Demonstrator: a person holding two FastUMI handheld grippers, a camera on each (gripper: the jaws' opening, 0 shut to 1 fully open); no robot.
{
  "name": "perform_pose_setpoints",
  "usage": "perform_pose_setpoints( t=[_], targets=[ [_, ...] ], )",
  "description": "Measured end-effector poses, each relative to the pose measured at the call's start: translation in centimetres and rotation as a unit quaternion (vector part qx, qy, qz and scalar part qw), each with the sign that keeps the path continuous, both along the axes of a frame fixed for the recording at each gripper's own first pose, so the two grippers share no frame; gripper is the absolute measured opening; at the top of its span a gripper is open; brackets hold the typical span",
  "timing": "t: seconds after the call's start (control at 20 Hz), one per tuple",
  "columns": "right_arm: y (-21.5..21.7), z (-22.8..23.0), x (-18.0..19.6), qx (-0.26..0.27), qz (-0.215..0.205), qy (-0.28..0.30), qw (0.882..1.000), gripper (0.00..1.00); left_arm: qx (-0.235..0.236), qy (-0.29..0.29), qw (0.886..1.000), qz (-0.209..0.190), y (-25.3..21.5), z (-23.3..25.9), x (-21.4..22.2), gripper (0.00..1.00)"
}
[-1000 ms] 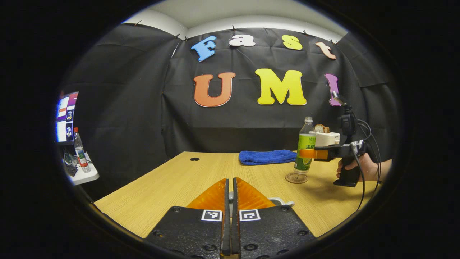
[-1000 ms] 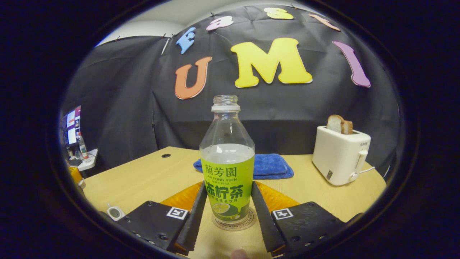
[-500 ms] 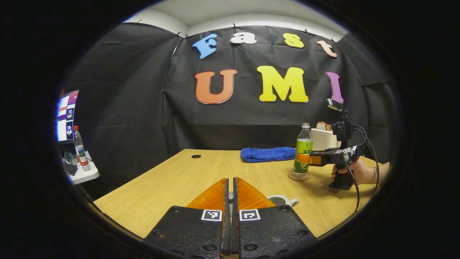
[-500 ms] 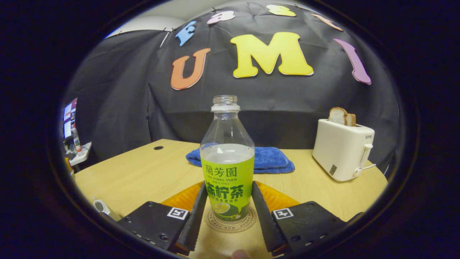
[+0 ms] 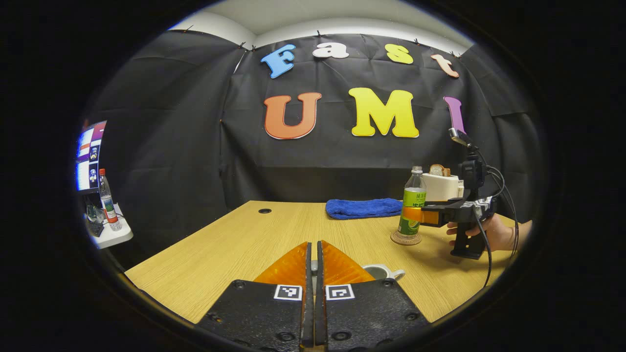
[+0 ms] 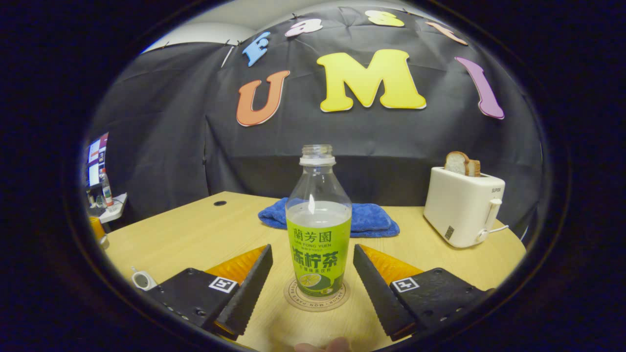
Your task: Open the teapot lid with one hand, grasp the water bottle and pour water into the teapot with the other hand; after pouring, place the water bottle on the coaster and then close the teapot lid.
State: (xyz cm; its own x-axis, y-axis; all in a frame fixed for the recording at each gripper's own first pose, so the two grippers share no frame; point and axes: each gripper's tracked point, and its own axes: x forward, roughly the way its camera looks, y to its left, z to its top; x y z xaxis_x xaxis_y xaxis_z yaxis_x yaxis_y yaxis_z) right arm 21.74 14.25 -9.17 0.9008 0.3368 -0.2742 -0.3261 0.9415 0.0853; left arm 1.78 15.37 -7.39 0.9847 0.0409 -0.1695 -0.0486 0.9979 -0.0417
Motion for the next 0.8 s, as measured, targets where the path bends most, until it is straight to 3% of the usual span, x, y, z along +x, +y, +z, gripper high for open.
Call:
perform_pose_setpoints(
  t=[0.15,0.35,0.4,0.5,0.8],
  targets=[
    [-1.1,1.6,-5.2,0.020,0.007,-0.017,1.000,0.94,0.003,-0.005,1.000,-0.002,-1.0,0.1,0.4,0.04],
    [-4.6,2.9,-11.4,0.017,-0.019,-0.055,0.998,0.96,0.010,-0.008,1.000,-0.022,-3.7,0.0,1.2,0.04],
    [-6.0,2.9,-12.1,0.005,-0.038,-0.066,0.997,0.92,0.011,-0.010,1.000,-0.023,-4.2,-0.2,1.5,0.04],
    [-8.1,2.6,-13.5,-0.006,-0.066,-0.083,0.994,0.96,0.004,-0.012,0.999,-0.034,-5.6,-0.5,2.6,0.04],
    [-11.2,2.3,-15.0,-0.005,-0.100,-0.105,0.989,0.96,-0.002,0.003,0.999,-0.048,-7.3,-2.0,3.9,0.04]
  ],
)
